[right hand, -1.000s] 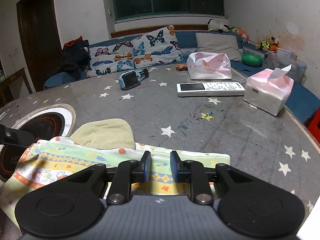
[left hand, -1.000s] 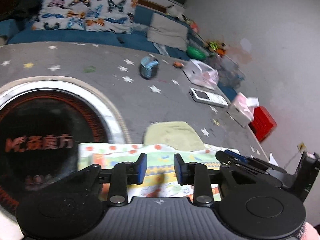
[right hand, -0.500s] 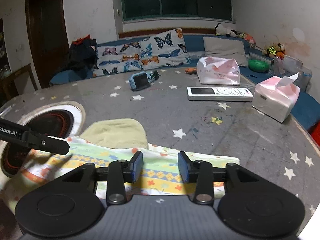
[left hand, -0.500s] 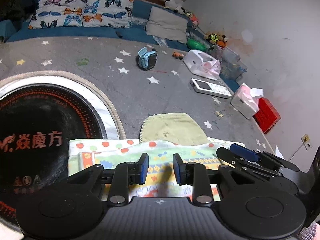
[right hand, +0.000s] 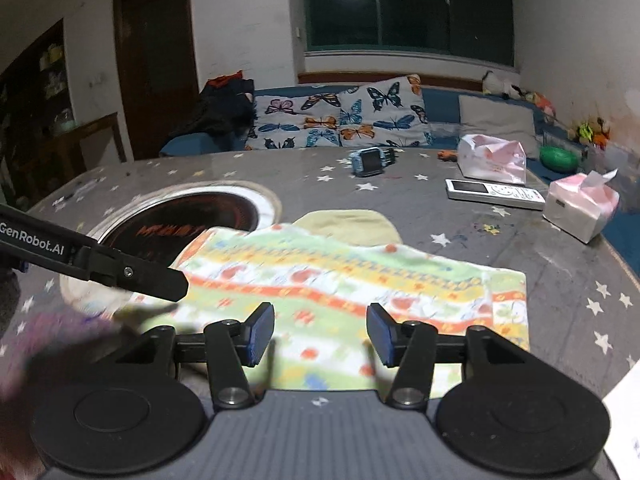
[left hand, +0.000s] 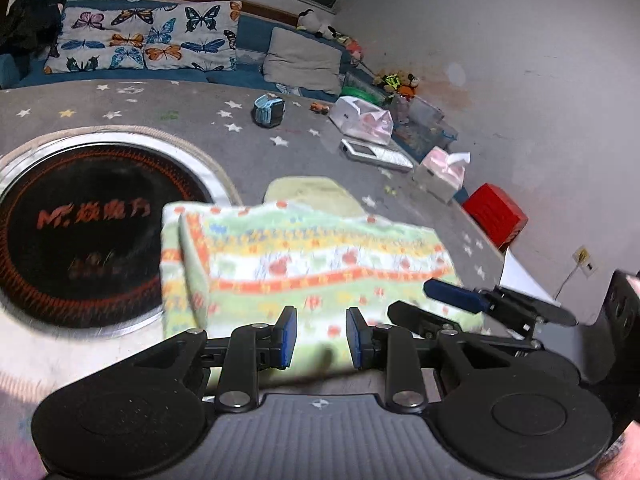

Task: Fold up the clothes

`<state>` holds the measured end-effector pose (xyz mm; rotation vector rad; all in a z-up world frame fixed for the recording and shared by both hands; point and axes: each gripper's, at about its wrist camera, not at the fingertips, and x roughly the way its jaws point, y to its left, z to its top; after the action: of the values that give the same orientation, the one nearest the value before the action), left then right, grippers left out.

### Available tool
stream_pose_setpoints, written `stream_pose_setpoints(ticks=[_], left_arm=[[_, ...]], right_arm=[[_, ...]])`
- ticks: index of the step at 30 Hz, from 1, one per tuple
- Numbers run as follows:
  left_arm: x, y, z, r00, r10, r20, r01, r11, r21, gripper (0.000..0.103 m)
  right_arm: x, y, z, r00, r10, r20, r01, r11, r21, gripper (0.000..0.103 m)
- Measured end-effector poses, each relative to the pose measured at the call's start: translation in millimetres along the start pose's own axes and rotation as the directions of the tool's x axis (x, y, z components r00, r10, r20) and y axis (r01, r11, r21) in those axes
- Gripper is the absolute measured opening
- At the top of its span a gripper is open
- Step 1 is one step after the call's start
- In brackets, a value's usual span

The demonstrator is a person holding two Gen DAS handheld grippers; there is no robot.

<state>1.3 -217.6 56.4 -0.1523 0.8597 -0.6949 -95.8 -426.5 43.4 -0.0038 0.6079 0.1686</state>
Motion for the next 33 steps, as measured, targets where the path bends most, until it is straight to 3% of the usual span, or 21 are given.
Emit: stream_pose_setpoints(ticks=[5,10,19,25,29,33], left_arm=[[3,10,-19,0.999,0.018,-0.026,-0.019,0.999,-0.039,0.029],[-3,14,-23,1.0,0.012,-0.017,-0.013,0.998,-0.057,0.032],[-15,20,-29,1.0,0.003,-0.004,-0.004,0.995,-0.1,0.034],[-19,24,-19,0.999,0.036,0.038,-0.031,0.993,-0.115,0.034],[-12,34,-18,0.997,0.075,0.017,-0.071,0.987,-0.142,0.034],[-14,38,-21,0.996,0.085,0.011,-0.083,0.986,-0.148,0.036]], right_arm=[[4,11,-17,0.999,-0.022,-0.034,0.022,1.0,-0.015,0.056],[-6,8,-22,0.999,-0.044,-0.002,0.044,0.999,0.014,0.058],[-16,-26,-37,0.992,-0.121,-0.016,0.122,0.983,0.133,0.062],[-21,-42,-30,0.987,-0.162,0.01,0.158,0.973,0.166,0.063],[-15,-55,-34,0.988,-0.155,-0.009,0.153,0.963,0.219,0.063],[-21,-47,-34,0.989,-0.149,0.005,0.145,0.97,0.197,0.077]])
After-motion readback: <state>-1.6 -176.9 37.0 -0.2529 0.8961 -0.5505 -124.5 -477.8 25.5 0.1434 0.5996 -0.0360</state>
